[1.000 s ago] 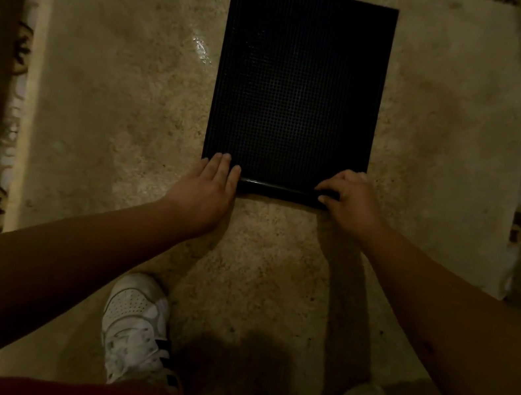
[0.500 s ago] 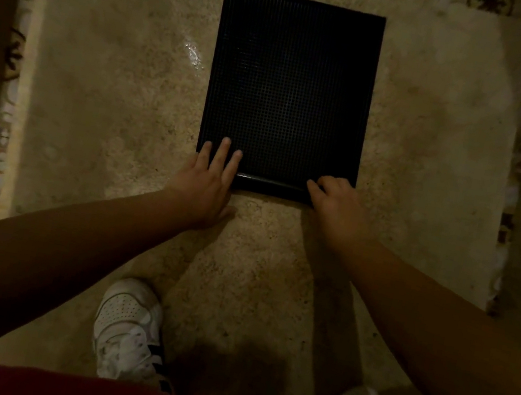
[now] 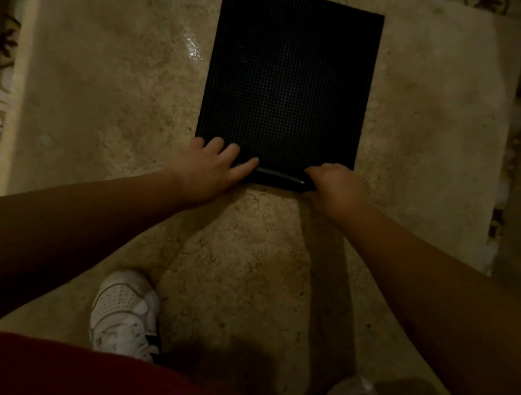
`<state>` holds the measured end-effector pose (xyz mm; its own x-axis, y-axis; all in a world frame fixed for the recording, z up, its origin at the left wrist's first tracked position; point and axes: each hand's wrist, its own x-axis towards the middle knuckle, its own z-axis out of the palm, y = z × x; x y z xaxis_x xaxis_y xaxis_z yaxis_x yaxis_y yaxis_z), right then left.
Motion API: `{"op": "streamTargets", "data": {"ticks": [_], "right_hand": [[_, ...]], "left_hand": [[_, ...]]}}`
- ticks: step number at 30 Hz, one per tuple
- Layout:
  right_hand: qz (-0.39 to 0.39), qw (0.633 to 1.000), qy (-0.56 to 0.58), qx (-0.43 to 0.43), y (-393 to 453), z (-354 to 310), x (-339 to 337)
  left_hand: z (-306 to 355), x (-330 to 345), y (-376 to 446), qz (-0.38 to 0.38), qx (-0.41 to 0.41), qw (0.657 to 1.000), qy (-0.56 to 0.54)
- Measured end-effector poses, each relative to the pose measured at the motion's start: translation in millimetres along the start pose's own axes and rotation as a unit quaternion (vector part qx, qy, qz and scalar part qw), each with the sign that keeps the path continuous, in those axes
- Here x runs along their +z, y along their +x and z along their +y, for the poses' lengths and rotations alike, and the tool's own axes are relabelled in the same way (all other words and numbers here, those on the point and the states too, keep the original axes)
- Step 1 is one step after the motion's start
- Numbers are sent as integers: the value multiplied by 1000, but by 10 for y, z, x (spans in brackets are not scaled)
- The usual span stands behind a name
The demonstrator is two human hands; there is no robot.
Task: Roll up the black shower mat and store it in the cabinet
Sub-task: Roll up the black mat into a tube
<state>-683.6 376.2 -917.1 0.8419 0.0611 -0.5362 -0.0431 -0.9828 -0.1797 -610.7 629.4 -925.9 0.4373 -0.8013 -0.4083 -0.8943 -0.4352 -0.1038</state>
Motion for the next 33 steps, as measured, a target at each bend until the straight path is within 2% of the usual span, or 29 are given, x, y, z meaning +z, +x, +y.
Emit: {"op": "streamTargets", "data": {"ticks": [6, 12, 17, 21, 26, 30, 33], "right_hand": [[-56, 996, 68, -5, -42, -16, 83], [-82, 985, 150, 14, -8, 28, 127], [27, 998, 60, -17, -169, 23, 207], [69, 996, -22, -43, -309, -83, 270], [76, 997, 15, -21, -229, -82, 251], [70, 992, 106, 1, -145, -20, 176], [44, 993, 113, 7, -80, 25, 98]], "left_hand": [[62, -35, -64, -54, -20, 998, -26], [76, -80, -10, -73, -32, 995, -53], [56, -157, 66, -77, -41, 995, -55], [25, -223, 75, -84, -59, 989, -103], [-23, -152, 39, -64, -36, 990, -118], [-8, 5, -24, -30, -62, 990, -126], [27, 39, -25, -14, -81, 985, -149]]}}
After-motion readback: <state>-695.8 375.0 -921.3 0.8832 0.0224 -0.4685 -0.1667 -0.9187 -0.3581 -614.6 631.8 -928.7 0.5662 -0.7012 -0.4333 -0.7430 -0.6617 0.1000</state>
